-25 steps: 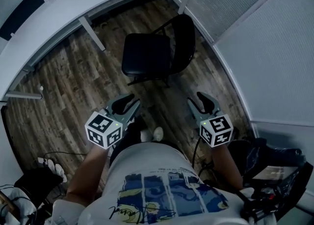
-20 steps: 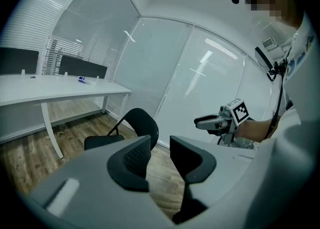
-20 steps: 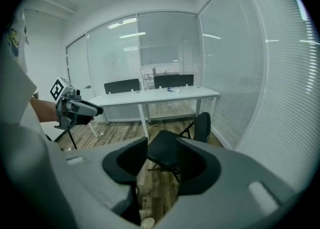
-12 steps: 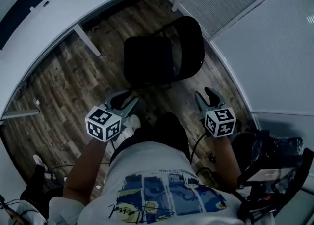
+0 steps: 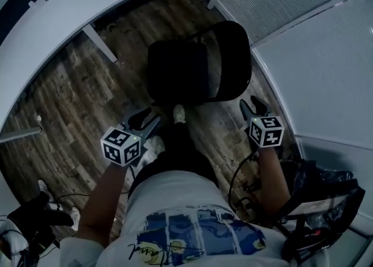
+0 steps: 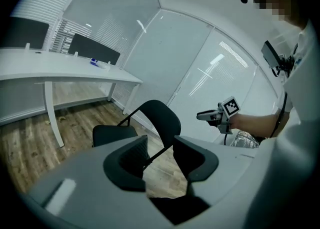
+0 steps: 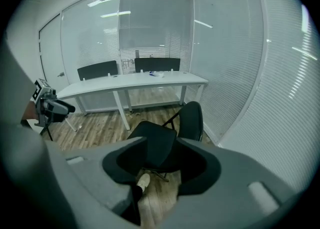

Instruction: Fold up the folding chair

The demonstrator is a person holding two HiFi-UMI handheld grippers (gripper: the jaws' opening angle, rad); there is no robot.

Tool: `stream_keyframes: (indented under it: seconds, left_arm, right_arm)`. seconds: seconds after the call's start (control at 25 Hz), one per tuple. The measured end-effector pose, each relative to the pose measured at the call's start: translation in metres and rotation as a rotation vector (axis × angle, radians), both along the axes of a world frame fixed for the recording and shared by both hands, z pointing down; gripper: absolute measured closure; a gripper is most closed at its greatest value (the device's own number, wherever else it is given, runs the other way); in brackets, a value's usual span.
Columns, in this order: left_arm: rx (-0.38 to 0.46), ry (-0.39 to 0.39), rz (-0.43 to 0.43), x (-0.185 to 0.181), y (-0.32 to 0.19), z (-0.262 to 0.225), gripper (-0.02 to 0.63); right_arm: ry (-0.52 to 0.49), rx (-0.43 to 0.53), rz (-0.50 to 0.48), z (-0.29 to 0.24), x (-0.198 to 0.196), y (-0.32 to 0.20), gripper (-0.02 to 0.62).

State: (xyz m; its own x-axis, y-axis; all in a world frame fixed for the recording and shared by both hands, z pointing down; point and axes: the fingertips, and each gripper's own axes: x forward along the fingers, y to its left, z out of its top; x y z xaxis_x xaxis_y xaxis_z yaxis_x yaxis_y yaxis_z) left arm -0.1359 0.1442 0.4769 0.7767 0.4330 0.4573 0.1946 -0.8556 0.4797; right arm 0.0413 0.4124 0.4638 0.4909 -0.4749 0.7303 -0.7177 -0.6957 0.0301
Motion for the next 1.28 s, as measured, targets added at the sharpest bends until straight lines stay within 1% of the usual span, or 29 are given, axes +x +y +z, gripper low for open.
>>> stream_keyframes:
  seconds: [0.24, 0.44, 0.64, 0.88, 1.08, 1.28]
  left_arm:
    - [-0.008, -0.057, -0.012, 0.020, -0.008, 0.031, 0.430]
    - [-0.010, -0.096, 0.012, 0.037, -0.006, 0.052, 0.416]
    - [-0.019, -0.142, -0.004, 0.058, -0.009, 0.082, 0.410]
    - [-0.021, -0.216, -0.022, 0.075, -0.013, 0.126, 0.403]
    - [-0.010, -0.259, -0.056, 0.095, -0.018, 0.165, 0.402]
    - [-0.037, -0.288, -0.089, 0.112, -0.021, 0.204, 0.387]
  right_arm:
    - [-0.027, -0.056, 0.032, 0.031, 0.052, 0.004, 0.431]
    - [-0.040, -0.098, 0.050, 0.053, 0.083, 0.008, 0.428]
    - [-0.079, -0.117, 0.108, 0.081, 0.118, 0.021, 0.408]
    - [-0.177, -0.087, 0.167, 0.113, 0.139, 0.031, 0.407]
    - [-0.263, -0.004, 0.181, 0.133, 0.151, 0.025, 0.405]
    - [-0.294, 0.039, 0.193, 0.134, 0.153, 0.027, 0.407]
